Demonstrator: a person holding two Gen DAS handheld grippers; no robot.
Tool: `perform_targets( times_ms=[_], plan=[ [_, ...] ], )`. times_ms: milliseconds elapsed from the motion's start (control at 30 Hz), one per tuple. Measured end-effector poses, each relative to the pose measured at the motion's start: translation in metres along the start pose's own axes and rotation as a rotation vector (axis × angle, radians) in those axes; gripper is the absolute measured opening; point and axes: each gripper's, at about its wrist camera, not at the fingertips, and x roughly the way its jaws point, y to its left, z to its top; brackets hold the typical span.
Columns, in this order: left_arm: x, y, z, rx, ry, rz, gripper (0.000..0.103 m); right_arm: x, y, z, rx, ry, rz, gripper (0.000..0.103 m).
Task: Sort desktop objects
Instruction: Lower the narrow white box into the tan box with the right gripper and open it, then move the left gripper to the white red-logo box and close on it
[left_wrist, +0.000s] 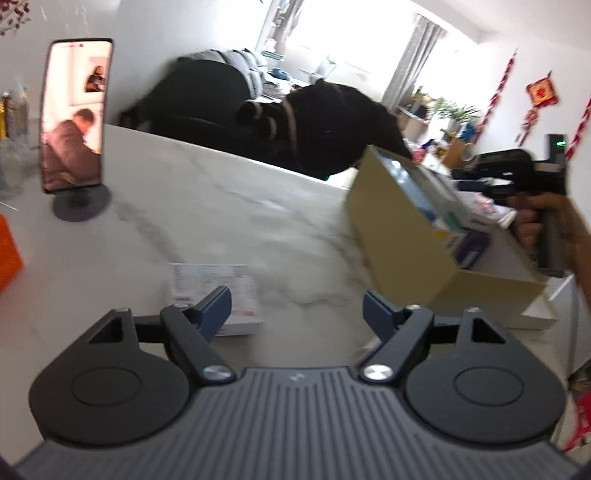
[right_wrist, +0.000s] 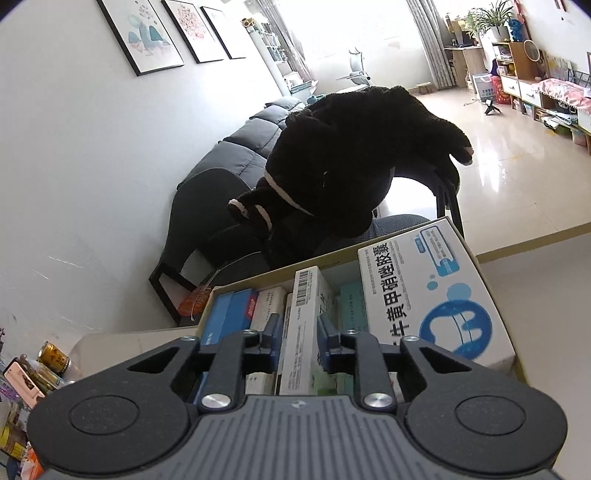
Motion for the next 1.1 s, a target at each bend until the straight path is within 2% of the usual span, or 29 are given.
perform_targets(
  times_ms=[167, 267, 333, 567, 867, 1100],
  plan=[
    [0.0, 0.02, -0.005, 0.023, 0.007, 0.103, 0.084, -0.028, 0.006, -0.012, -0.017, -0.025, 0.016, 0.038],
    [0.007, 0.031, -0.008, 0.008, 0.028, 0.133, 0.086, -0.046, 0.007, -0.021, -0.029, -0.044, 0.032, 0.051],
    [0.013, 0.036, -0.01, -0.003, 0.039, 0.142, 0.088, -0.055, 0.007, -0.026, -0.028, -0.054, 0.041, 0.056],
    [0.043, 0.023, -0.013, -0.012, 0.059, 0.214, 0.097, -0.09, 0.017, -0.049, -0.046, -0.08, 0.103, 0.074],
    [0.073, 0.009, -0.017, -0.021, 0.073, 0.378, 0.1, -0.112, 0.027, -0.075, -0.087, -0.076, 0.166, 0.078],
    [0.079, 0.01, -0.019, -0.015, 0.051, 0.419, 0.093, -0.111, 0.027, -0.093, -0.069, -0.06, 0.2, 0.079]
  ],
)
